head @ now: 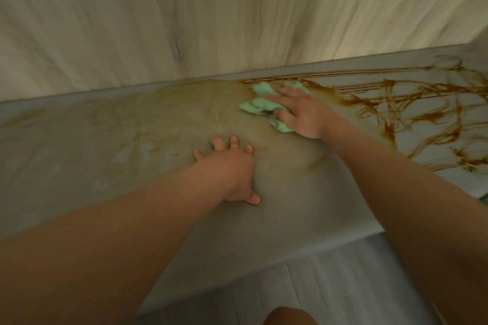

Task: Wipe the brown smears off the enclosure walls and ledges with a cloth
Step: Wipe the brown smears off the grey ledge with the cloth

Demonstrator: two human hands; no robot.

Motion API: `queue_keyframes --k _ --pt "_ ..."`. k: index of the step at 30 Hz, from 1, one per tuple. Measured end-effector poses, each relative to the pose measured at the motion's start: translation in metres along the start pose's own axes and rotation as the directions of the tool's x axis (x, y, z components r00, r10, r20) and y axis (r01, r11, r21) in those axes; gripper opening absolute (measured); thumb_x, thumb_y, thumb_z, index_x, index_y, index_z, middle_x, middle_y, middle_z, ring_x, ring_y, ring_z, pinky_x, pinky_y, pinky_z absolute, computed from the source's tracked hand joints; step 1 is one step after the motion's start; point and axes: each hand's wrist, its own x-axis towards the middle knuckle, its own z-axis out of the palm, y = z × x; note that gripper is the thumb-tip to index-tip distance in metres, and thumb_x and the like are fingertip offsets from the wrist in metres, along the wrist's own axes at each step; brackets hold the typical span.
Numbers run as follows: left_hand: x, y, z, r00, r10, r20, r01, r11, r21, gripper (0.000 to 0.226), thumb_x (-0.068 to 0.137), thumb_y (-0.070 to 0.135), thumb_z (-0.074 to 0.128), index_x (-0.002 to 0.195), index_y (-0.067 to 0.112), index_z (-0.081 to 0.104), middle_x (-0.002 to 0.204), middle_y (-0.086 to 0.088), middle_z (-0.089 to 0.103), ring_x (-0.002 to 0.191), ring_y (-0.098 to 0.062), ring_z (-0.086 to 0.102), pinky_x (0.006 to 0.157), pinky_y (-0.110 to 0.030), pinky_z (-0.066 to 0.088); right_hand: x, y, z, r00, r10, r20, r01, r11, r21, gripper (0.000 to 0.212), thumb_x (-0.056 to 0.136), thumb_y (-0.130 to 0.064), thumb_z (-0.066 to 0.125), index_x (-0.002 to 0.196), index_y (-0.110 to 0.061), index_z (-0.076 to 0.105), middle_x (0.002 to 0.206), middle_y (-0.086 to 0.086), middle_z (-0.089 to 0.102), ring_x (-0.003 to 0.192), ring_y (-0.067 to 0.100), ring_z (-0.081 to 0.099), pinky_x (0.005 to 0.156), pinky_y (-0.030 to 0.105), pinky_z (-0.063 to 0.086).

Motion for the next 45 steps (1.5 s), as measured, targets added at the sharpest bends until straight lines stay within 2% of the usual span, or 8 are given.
queue_keyframes --k 4,9,14,17,21,27,40,45 --pt "0.003 -0.002 0.004 1.000 0.005 -0.012 -0.005 0.999 -0.037 0.126 0.080 0.062 0.078 0.165 0.022 -0.005 0.172 -0.009 -0.017 0.153 -0.051 -0.011 0.114 -0.080 0.014 0.027 0.050 -0.010 0.854 0.503 -0.130 -0.504 0.863 0.029 0.057 0.108 -0.041 0.029 0.162 -0.022 0.030 0.169 0.015 0.022 0.156 0.033 0.016 0.127 0.041 0.009" --pt "0.005 -0.003 0.006 1.000 0.016 -0.001 -0.017 0.998 -0.055 0.125 0.081 0.060 0.078 0.165 0.023 -0.007 0.171 -0.009 -0.020 0.153 -0.051 -0.014 0.114 -0.080 0.011 0.087 -0.006 -0.003 0.587 0.808 -0.047 -0.786 0.583 0.207 0.076 0.103 -0.048 0.031 0.165 -0.010 0.010 0.172 0.019 0.002 0.158 0.041 -0.005 0.127 0.052 -0.005" --pt "0.004 -0.004 0.008 1.000 0.018 -0.007 -0.019 0.998 -0.055 0.123 0.082 0.060 0.077 0.165 0.025 -0.006 0.171 -0.007 -0.019 0.153 -0.050 -0.014 0.114 -0.080 0.011 0.121 -0.088 0.003 0.755 0.653 0.056 -0.652 0.740 0.169 0.081 0.102 -0.048 0.040 0.165 -0.010 0.006 0.172 0.020 -0.003 0.156 0.046 -0.008 0.126 0.057 -0.005" --pt "0.001 -0.004 0.008 0.999 0.026 -0.025 -0.028 0.998 -0.059 0.121 0.082 0.060 0.077 0.165 0.025 -0.004 0.172 -0.006 -0.017 0.154 -0.050 -0.013 0.115 -0.080 0.012 0.112 -0.113 0.006 0.965 0.247 0.093 -0.254 0.965 0.070 0.074 0.101 -0.047 0.049 0.165 -0.025 0.018 0.172 0.015 0.006 0.158 0.038 0.006 0.128 0.049 0.006" --pt "-0.001 -0.005 0.007 0.999 0.030 -0.044 -0.032 0.998 -0.053 0.120 0.083 0.061 0.075 0.165 0.026 -0.004 0.172 -0.006 -0.016 0.154 -0.049 -0.011 0.115 -0.079 0.013 0.073 -0.076 0.005 0.980 -0.183 0.075 0.175 0.979 0.102 0.052 0.105 -0.030 0.051 0.157 -0.031 0.042 0.169 0.006 0.026 0.155 0.025 0.022 0.127 0.032 0.012" --pt "-0.001 -0.004 0.007 0.999 0.011 -0.033 -0.013 0.999 -0.050 0.121 0.083 0.061 0.076 0.165 0.025 -0.006 0.172 -0.006 -0.017 0.154 -0.048 -0.012 0.116 -0.078 0.013 0.027 -0.008 -0.003 0.953 0.303 0.019 -0.303 0.953 -0.011 0.065 0.105 -0.061 0.031 0.164 -0.035 0.019 0.173 0.005 0.011 0.159 0.027 0.007 0.129 0.040 0.003" --pt "0.003 0.004 0.003 0.998 0.021 -0.052 -0.016 0.994 0.105 0.124 0.078 0.073 0.071 0.165 0.019 0.001 0.172 -0.017 -0.002 0.155 -0.049 0.004 0.119 -0.071 0.020 -0.163 -0.033 0.026 0.994 -0.077 0.074 0.080 0.996 -0.049 0.071 0.095 -0.074 0.021 0.161 -0.048 0.016 0.173 -0.004 0.009 0.160 0.023 0.001 0.129 0.040 0.000" --pt "-0.016 0.038 -0.037 0.997 0.063 0.053 -0.075 0.964 0.256 0.076 0.087 0.062 0.072 0.136 0.005 0.063 0.135 -0.011 0.065 0.120 -0.030 0.064 0.101 -0.035 0.051 -0.216 0.006 0.024 0.999 0.002 0.053 0.002 0.996 -0.093 0.070 0.097 -0.075 0.020 0.161 -0.049 0.010 0.173 -0.005 0.009 0.160 0.020 0.001 0.129 0.042 0.002"
